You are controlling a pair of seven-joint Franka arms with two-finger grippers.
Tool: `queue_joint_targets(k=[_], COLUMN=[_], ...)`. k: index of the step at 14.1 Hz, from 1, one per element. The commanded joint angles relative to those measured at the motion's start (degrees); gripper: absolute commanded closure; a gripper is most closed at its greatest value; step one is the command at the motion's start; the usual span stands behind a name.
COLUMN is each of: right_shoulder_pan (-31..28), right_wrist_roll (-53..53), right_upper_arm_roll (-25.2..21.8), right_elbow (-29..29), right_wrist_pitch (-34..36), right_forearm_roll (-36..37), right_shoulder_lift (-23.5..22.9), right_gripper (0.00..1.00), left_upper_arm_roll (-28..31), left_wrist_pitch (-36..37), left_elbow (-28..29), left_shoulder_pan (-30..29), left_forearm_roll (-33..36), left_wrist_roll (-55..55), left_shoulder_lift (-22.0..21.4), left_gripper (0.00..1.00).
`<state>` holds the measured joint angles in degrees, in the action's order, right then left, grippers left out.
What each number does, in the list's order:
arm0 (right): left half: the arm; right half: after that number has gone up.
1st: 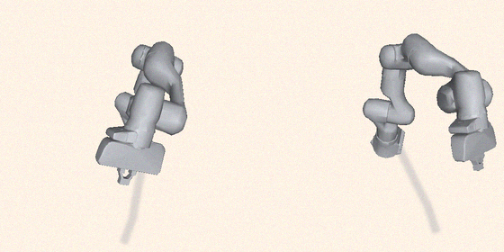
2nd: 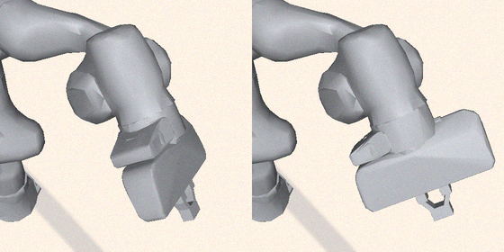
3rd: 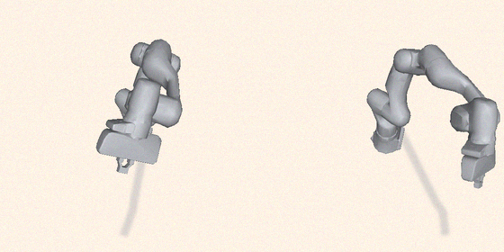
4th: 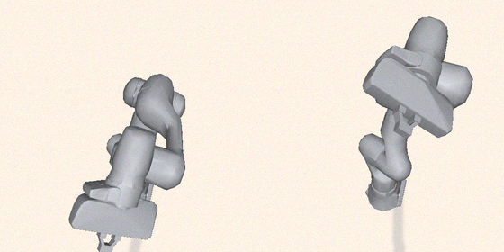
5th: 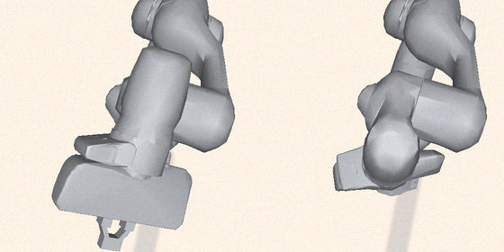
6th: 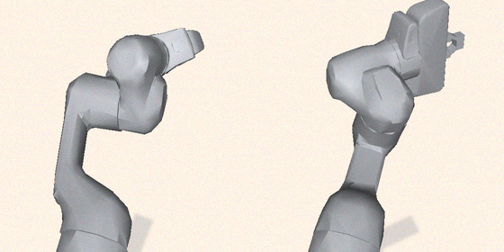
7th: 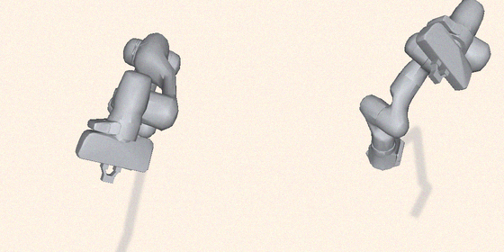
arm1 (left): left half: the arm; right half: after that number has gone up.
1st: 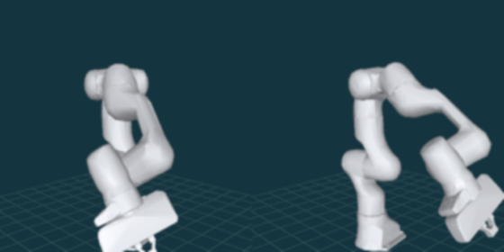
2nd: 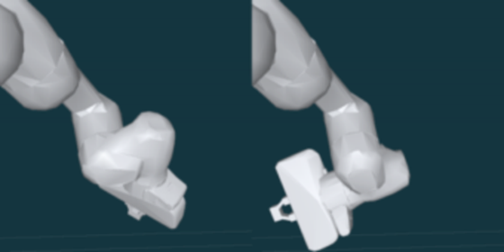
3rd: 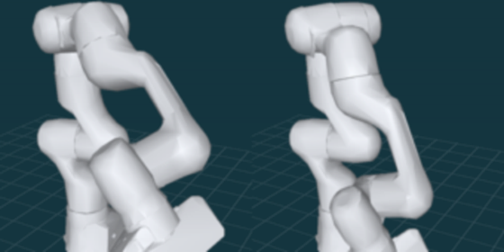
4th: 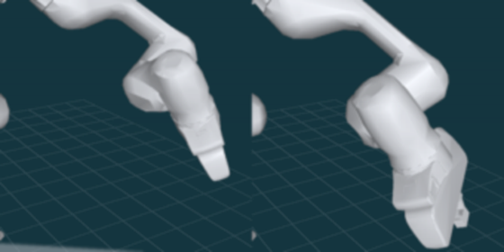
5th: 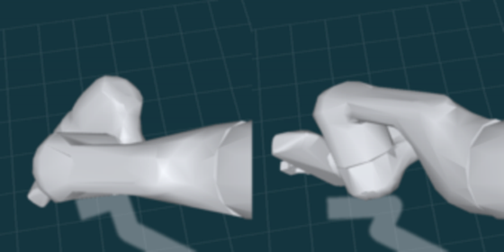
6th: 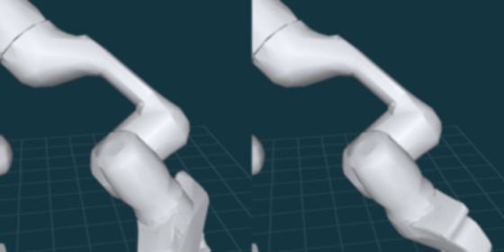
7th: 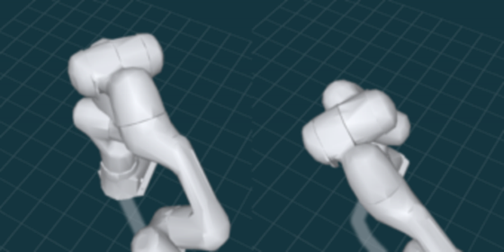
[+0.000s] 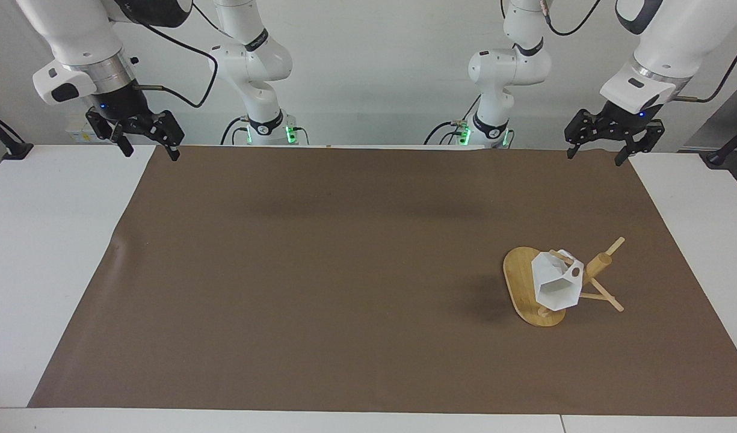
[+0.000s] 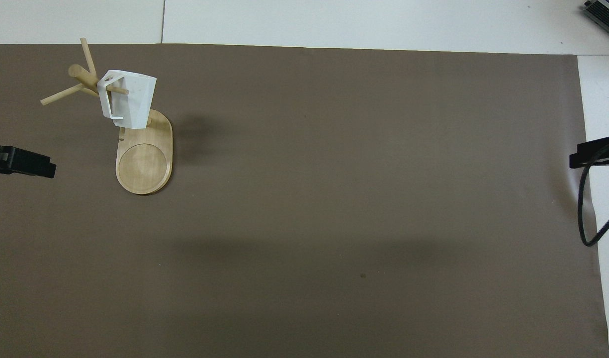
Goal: Hang cup on rack
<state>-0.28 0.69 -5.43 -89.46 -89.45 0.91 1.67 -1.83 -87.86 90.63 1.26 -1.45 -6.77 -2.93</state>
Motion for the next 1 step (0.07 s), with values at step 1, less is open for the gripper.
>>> queue_joint_targets(k=[1], right_shoulder_pan=[-0.25], right_wrist_roll=[-0.87], right_upper_arm_roll=[0.16], right_elbow=[-1.15], right_wrist_pitch=[0.33], right_forearm_roll=[-0.29], right_shoulder_lift=[1.05], right_gripper=[0.00], left_upper_arm_roll=[-0.45], left_wrist_pitch=[-0.38], left_elbow=[1.30], left_shoulder_pan=[-0.56], left_forearm_roll=[-0.48], left_wrist_roll=[0.88], left_shoulder_lift=[-1.11], left_gripper=[0.00])
